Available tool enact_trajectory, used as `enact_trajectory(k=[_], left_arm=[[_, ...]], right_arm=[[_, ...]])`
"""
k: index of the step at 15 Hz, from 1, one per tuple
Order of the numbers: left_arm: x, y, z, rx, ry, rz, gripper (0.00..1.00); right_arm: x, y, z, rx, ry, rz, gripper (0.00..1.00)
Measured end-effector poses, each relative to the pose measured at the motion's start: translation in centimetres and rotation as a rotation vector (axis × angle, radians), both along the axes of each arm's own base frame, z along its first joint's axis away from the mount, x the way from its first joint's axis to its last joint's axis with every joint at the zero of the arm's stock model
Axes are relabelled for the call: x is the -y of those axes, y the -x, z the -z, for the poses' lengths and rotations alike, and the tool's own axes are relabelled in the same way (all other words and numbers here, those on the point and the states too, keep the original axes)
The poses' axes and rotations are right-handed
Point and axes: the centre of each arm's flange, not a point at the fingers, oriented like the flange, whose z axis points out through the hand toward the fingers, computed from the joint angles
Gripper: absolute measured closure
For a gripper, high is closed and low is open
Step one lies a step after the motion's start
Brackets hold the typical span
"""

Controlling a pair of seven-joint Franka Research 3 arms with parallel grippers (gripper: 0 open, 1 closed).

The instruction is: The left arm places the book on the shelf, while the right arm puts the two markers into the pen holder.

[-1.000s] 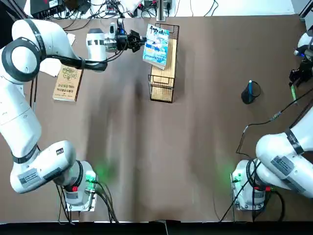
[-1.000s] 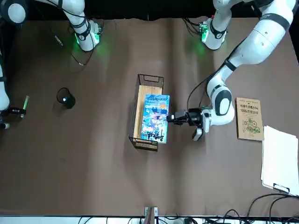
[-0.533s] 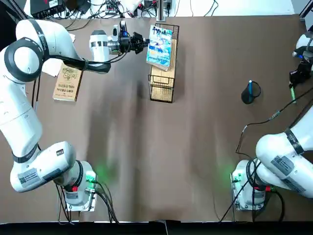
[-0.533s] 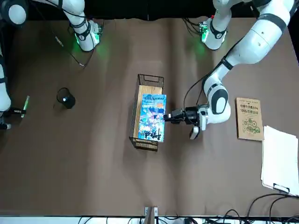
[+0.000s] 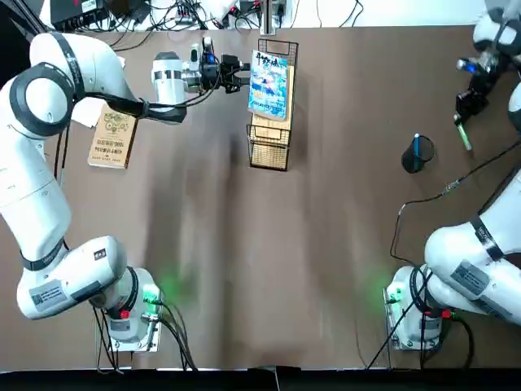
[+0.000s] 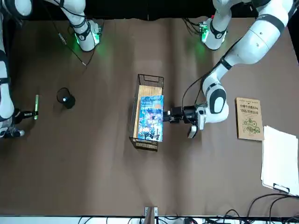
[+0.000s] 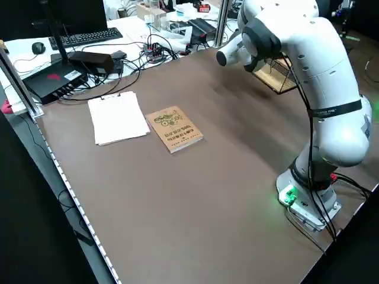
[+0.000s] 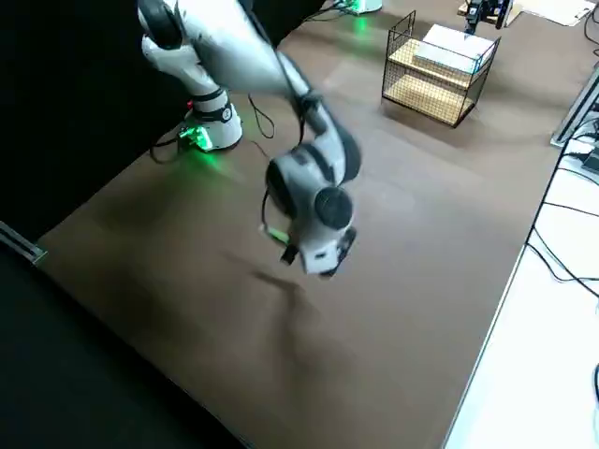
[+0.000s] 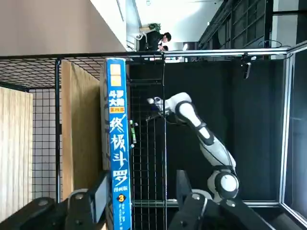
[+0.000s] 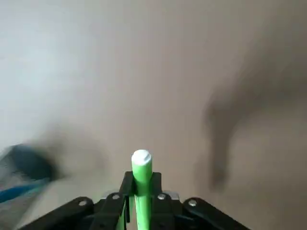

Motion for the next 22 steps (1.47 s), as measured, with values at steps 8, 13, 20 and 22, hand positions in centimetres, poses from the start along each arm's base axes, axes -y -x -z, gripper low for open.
enact_trajectory(k=[8,13,20,22], left_arm=[[-0.6,-0.1,1.2,-0.012,-0.025,-0.013,0.0],[-1.0,0.4,3.6,0.0,-0.075,-0.006,0.0],[-9.6,-3.3,3.5,-0.105,-0.241,0.112,0.0],[-11.9,-4.8,1.5,-0.18,-0.342,0.189,0.0]], right_arm=[[-10.3,0.0,-9.7,0.015,-0.545,-0.02,0.83],[-8.5,2.2,-7.9,0.238,-0.934,-0.069,0.83],[-1.8,9.0,2.2,0.725,-1.284,-0.228,0.83],[-2.2,9.1,4.2,0.796,-1.328,-0.26,0.83]])
